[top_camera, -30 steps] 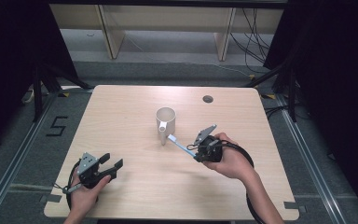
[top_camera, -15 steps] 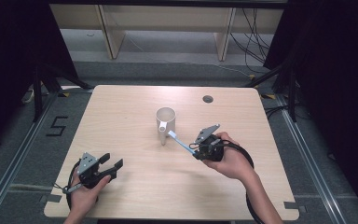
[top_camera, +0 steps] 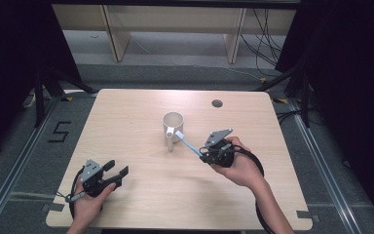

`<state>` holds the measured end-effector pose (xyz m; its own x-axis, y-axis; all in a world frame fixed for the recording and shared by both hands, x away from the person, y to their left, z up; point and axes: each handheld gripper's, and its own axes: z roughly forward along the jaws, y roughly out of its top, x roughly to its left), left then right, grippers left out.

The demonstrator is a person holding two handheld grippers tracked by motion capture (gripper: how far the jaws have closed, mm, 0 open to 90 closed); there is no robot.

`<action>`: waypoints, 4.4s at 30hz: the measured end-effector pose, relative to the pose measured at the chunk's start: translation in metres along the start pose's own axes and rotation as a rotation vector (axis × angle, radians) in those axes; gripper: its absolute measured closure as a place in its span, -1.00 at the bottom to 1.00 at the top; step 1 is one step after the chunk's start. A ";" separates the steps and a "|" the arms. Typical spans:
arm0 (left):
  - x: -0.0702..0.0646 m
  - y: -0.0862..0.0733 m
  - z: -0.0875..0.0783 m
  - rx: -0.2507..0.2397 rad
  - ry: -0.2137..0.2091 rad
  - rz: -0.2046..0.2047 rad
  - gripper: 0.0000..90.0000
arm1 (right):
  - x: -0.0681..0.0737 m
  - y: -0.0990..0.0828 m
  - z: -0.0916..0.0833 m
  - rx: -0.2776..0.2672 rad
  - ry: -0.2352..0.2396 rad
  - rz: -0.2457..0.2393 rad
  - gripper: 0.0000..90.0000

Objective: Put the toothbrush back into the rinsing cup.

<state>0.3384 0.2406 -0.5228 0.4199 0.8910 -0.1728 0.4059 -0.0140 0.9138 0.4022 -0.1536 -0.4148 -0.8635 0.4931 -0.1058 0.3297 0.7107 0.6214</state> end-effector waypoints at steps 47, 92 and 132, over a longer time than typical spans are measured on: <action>0.000 0.000 0.000 0.002 -0.001 -0.004 -0.23 | -0.005 0.010 -0.004 -0.288 -0.079 0.101 0.88; 0.000 0.000 0.000 0.001 -0.002 -0.002 -0.23 | -0.012 0.025 -0.008 -0.505 -0.156 0.168 0.88; -0.002 0.000 0.003 -0.017 0.000 0.000 -0.21 | -0.024 0.053 0.005 -0.633 -0.163 0.230 0.88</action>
<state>0.3403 0.2374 -0.5232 0.4199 0.8909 -0.1730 0.3923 -0.0063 0.9198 0.4422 -0.1252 -0.3836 -0.7134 0.7008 -0.0012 0.1691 0.1739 0.9701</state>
